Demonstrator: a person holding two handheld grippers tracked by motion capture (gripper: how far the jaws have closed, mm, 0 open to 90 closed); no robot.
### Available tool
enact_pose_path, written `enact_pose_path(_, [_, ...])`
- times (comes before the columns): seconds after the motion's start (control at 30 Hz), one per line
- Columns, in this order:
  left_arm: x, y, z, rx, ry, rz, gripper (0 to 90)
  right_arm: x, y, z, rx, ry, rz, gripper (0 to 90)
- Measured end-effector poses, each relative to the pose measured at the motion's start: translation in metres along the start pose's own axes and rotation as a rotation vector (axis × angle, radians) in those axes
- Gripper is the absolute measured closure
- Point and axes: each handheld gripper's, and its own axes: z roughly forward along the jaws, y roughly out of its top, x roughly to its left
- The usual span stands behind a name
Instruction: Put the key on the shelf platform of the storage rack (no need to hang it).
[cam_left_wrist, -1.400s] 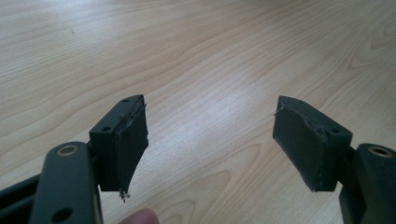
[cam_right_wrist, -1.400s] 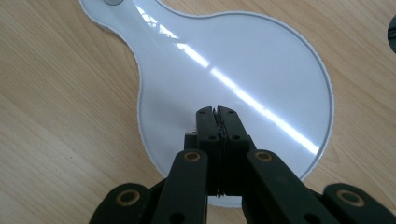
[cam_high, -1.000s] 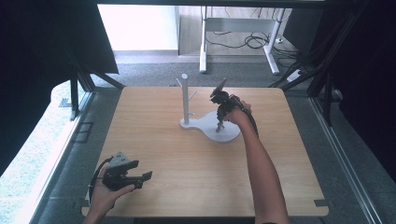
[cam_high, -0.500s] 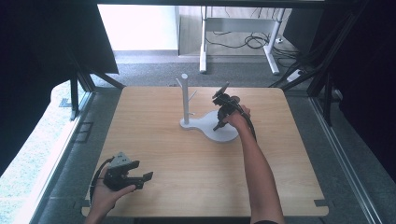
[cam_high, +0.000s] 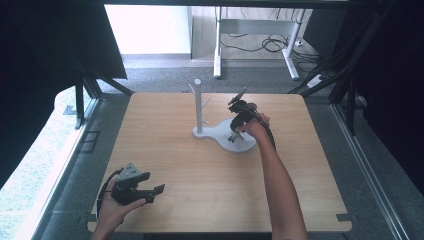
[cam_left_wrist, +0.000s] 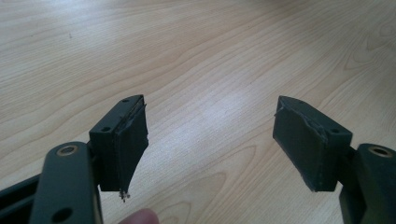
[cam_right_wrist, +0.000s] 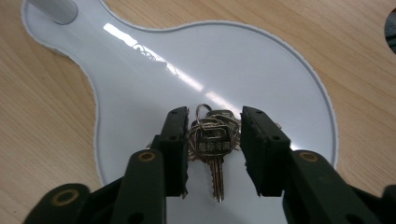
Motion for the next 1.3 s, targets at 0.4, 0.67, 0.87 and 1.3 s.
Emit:
enact_pose_path(0.4, [-0.004,0.002,-0.001,-0.004,0.001,0.009,26.5,0.005,-0.029,-0.041,-0.115,0.072,-0.016,51.1])
enact_pose_path(0.67, [-0.002,0.002,-0.005,-0.012,0.010,0.003,26.6,0.012,-0.055,-0.067,-0.144,0.078,-0.063,48.7])
enact_pose_path(0.87, [0.000,0.002,-0.006,-0.013,0.016,-0.004,26.6,0.010,-0.080,-0.086,-0.182,0.087,-0.064,48.9])
enact_pose_path(1.3, [-0.005,0.002,0.001,0.004,0.018,0.001,26.6,0.002,-0.164,-0.094,-0.270,0.109,-0.072,49.9])
